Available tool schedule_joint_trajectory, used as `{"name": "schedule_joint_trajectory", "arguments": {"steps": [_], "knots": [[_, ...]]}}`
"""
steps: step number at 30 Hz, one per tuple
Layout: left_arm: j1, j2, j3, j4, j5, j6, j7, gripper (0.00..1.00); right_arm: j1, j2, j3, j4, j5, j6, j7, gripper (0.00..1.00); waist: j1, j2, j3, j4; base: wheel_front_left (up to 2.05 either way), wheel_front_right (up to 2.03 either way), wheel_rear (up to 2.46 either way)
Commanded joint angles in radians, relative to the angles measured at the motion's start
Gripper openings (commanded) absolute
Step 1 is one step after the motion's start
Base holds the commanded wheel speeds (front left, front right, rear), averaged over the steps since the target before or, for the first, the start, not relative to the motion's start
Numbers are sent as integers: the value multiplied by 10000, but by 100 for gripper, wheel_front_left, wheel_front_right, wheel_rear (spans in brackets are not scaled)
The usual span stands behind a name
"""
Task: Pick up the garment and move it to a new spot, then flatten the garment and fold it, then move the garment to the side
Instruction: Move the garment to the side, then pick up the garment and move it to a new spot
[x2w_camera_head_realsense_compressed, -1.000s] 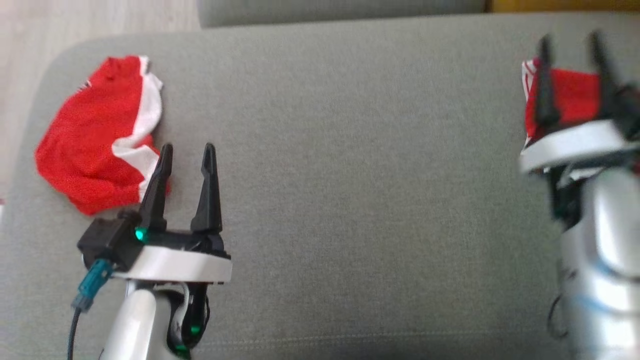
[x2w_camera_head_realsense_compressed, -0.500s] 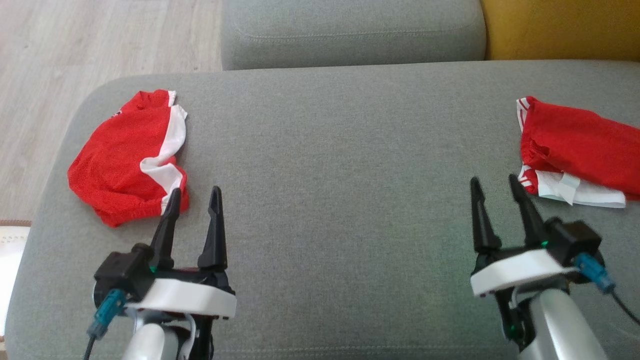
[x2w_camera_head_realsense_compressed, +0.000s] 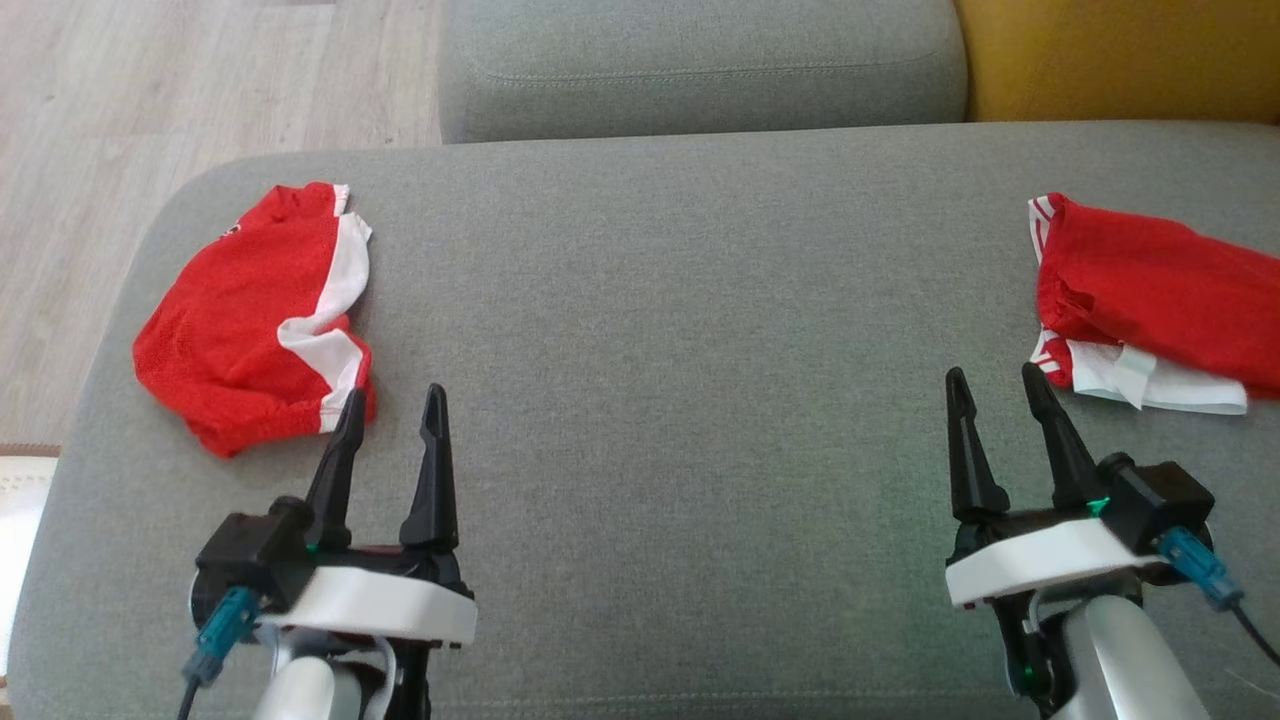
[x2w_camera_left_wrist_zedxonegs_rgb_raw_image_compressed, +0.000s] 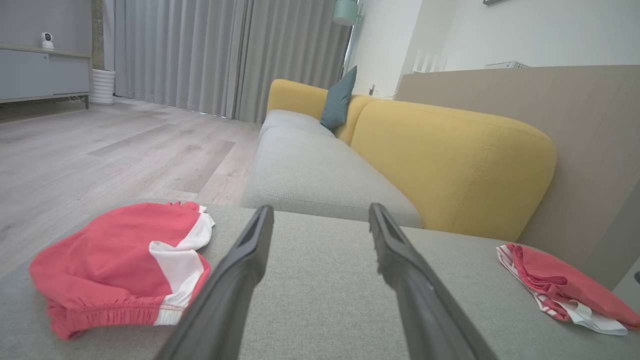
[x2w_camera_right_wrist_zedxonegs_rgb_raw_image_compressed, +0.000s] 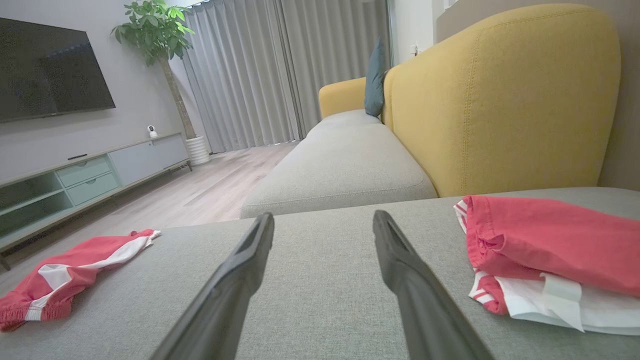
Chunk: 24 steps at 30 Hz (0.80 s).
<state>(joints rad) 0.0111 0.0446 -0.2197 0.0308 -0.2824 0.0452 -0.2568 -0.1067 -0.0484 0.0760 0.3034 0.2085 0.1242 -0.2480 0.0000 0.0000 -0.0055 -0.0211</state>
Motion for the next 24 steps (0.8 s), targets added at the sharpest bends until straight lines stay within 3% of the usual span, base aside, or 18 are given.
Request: {"name": "schedule_joint_trajectory", "arguments": {"steps": [1, 14, 24], "knots": [[-318, 56, 257, -400, 79, 73, -49, 100, -182, -19, 211, -386, 32, 65, -131, 100, 0, 0, 2, 1, 0, 0, 0], [-324, 56, 254, -346, 52, 117, -49, 100, -150, -19, 213, -459, 62, 65, -136, 100, 0, 0, -34, 233, 0, 0, 0], [-275, 56, 486, -301, 144, 145, -49, 100, -75, -18, 486, -413, 155, 65, -137, 100, 0, 0, -246, 1338, 0, 0, 0]]}}
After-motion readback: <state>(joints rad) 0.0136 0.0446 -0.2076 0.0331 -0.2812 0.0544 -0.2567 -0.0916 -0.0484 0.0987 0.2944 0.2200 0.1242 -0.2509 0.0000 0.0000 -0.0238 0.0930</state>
